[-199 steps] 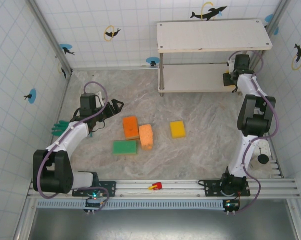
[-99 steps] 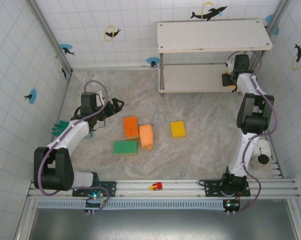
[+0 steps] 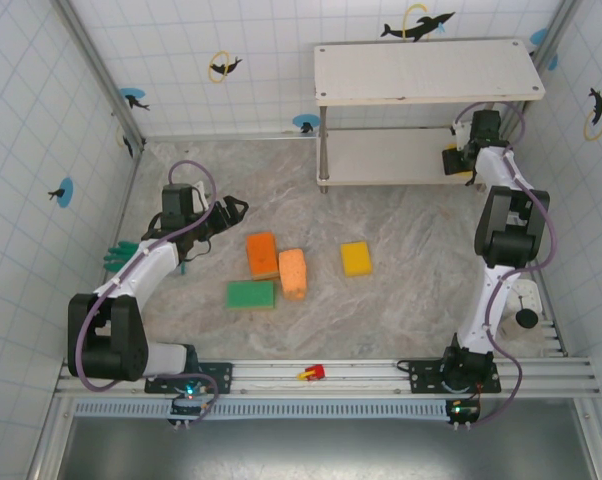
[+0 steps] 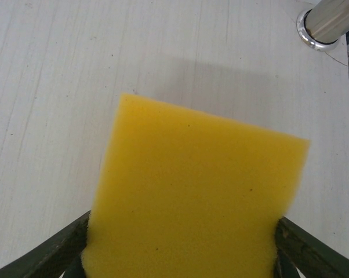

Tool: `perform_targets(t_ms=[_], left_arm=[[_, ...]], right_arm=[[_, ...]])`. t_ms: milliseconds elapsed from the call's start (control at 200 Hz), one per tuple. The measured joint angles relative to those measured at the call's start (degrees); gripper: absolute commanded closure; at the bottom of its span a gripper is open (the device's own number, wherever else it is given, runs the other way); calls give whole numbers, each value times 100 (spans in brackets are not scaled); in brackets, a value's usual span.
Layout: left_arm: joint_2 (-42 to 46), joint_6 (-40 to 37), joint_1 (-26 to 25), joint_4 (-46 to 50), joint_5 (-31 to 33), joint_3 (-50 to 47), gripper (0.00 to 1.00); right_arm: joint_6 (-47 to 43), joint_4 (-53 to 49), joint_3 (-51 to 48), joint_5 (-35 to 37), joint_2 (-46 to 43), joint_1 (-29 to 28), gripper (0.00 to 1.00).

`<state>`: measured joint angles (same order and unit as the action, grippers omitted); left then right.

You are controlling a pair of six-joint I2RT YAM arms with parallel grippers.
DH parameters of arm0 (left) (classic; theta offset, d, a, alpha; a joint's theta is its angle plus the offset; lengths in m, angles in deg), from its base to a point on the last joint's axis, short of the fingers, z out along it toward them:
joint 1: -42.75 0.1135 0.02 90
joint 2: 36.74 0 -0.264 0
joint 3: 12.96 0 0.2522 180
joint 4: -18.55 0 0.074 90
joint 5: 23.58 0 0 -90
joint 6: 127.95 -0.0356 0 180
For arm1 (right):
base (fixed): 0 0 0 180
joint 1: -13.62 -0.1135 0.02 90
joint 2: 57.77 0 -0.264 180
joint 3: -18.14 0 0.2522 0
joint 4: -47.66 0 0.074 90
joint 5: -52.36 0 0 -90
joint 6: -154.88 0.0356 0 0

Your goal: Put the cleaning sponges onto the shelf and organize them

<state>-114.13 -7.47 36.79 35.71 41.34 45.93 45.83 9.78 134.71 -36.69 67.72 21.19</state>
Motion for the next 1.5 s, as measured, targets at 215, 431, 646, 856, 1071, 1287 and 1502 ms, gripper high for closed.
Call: perform_targets(t_ms=[215,431,646,856,1071,1287,1502], left_arm=[[-15,0,0,0,0,4,2],[-28,-2,0,7,4,4,2],[-28,-2,0,22,7,4,2],[-28,-2,0,28,7,4,2],[-28,-2,0,26,7,4,2],[-28,-2,0,26,4,4,2],[-28,-2,0,24,2,4,2]], right_arm=[[-55,-11,0,7,24,4,22],[-59,-28,0,17,24,4,19],[-72,-74,0,85,24,4,15],[-101,-44,0,166,24,4,12],[-111,-31,0,205,24,4,11],[-103,52,-177,197,-98,7,7],[-92,33,-516,118,-520,31,2]])
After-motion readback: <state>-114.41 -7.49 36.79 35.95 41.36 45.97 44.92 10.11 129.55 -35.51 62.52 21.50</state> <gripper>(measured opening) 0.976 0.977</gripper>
